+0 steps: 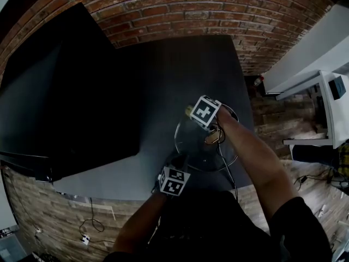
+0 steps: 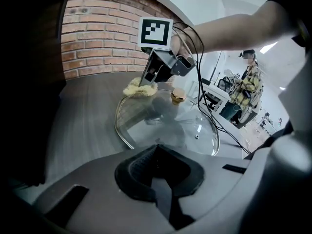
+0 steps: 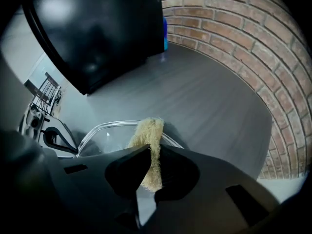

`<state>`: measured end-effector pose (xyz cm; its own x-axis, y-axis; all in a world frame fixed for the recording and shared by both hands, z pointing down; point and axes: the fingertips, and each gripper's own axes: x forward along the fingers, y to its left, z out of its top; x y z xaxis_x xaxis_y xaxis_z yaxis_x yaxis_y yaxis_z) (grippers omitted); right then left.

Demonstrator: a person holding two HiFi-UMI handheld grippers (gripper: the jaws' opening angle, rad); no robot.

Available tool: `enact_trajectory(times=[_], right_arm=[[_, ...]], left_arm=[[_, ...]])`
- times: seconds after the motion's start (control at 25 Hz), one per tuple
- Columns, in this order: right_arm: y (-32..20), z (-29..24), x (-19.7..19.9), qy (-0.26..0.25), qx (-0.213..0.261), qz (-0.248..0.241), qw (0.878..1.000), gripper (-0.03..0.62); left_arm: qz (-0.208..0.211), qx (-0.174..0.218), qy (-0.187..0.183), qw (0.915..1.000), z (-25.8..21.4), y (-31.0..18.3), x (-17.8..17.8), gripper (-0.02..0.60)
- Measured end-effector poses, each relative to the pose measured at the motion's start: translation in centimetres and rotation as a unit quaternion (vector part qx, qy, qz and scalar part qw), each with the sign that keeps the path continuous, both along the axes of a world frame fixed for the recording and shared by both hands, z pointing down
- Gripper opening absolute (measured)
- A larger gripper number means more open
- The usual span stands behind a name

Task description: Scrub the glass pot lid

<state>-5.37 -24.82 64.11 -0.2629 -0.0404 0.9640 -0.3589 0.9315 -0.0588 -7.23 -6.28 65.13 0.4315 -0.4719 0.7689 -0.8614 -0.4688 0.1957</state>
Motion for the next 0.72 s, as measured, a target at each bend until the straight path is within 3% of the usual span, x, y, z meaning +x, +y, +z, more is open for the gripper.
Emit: enact_trajectory(times=[0.32, 0.72], right_arm=[[-2.8, 0.1, 4.3, -0.026, -0.008, 0.099, 0.995, 0.051], [-4.1, 0.7, 11.2, -0.020, -0.003, 0.195, 0.981, 0.051]], left_arm=[[-0.004, -0.001, 0.000, 1.0000, 0.1, -0.1, 0.0, 0.034], [-0.002, 0.005, -0.003, 1.0000, 0.3, -0.3, -0.2, 0.034]])
